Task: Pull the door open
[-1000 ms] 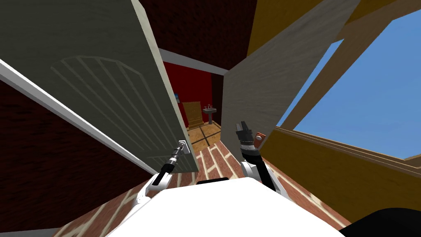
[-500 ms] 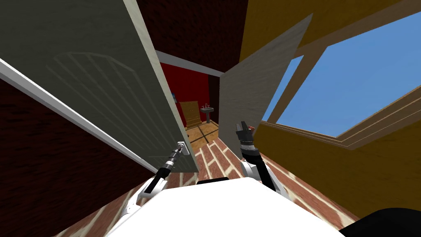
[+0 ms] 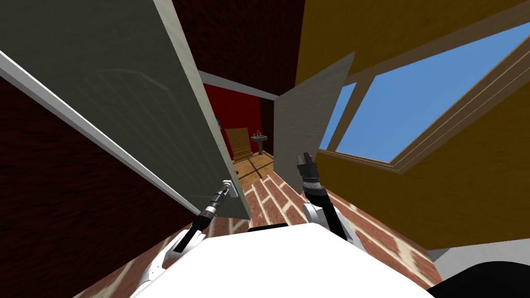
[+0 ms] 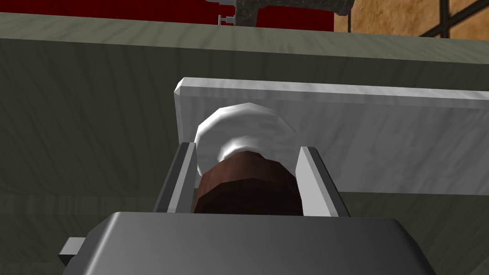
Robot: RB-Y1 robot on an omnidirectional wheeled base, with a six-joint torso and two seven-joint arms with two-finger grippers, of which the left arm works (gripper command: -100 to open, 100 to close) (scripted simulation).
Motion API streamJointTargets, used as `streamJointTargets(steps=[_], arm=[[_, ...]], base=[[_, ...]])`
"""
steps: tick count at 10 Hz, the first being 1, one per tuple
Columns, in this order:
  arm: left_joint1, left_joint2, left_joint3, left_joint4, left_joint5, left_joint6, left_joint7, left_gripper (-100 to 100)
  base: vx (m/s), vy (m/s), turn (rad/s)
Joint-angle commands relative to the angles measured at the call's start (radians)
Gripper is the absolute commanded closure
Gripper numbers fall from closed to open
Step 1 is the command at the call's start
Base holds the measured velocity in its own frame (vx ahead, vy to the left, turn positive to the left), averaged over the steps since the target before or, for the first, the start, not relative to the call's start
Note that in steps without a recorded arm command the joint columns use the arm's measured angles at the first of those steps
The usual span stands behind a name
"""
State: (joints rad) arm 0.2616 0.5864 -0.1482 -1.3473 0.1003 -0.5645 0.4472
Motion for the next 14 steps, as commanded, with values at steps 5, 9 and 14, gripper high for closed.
streamJointTargets(steps=[5,9,14], arm=[[0.034,0.063,-0.02,0.009,-0.001,-0.084,0.043,100],[0.048,0.082,-0.032,0.011,-0.003,-0.109,0.056,100],[0.053,0.114,-0.046,0.035,-0.007,-0.163,0.082,100]], base=[[-0.217,0.109,-0.154],[-0.173,0.09,-0.087],[-0.168,0.09,-0.132]])
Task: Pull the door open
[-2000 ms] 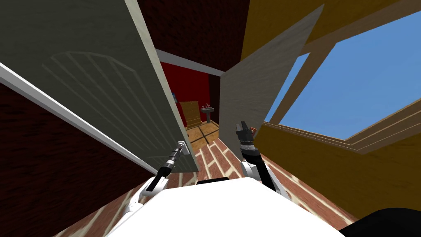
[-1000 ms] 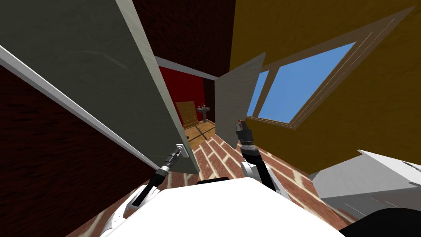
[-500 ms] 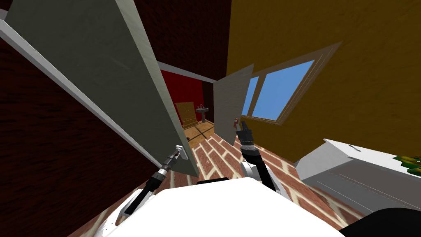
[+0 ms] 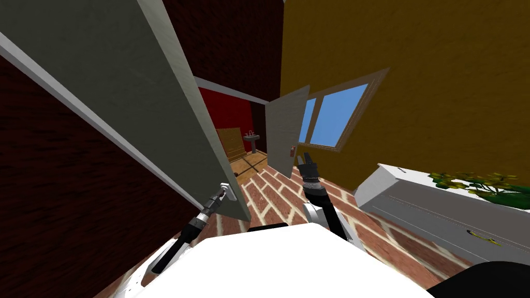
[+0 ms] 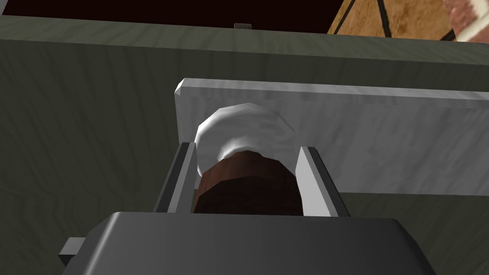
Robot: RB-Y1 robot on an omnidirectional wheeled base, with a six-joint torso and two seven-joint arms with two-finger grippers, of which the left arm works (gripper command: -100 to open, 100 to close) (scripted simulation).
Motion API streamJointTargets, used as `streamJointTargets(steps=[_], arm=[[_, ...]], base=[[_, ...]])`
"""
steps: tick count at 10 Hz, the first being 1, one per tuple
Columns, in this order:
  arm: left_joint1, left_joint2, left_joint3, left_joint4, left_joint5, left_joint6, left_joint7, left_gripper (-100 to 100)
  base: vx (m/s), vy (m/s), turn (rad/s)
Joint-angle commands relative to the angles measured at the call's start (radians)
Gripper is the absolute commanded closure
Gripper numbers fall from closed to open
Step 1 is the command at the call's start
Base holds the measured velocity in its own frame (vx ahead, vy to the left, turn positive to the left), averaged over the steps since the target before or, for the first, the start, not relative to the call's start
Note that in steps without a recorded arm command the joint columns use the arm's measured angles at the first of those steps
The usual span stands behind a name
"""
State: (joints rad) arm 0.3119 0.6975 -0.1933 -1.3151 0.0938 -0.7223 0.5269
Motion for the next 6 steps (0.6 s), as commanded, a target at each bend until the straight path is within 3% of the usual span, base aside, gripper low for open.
streamJointTargets(steps=[1,6], arm=[[0.003,0.011,-0.004,0.009,-0.001,-0.017,0.008,100],[0.005,0.037,-0.014,0.028,-0.004,-0.061,0.028,100]], base=[[-0.184,0.081,-0.12],[-0.165,0.101,-0.108]])
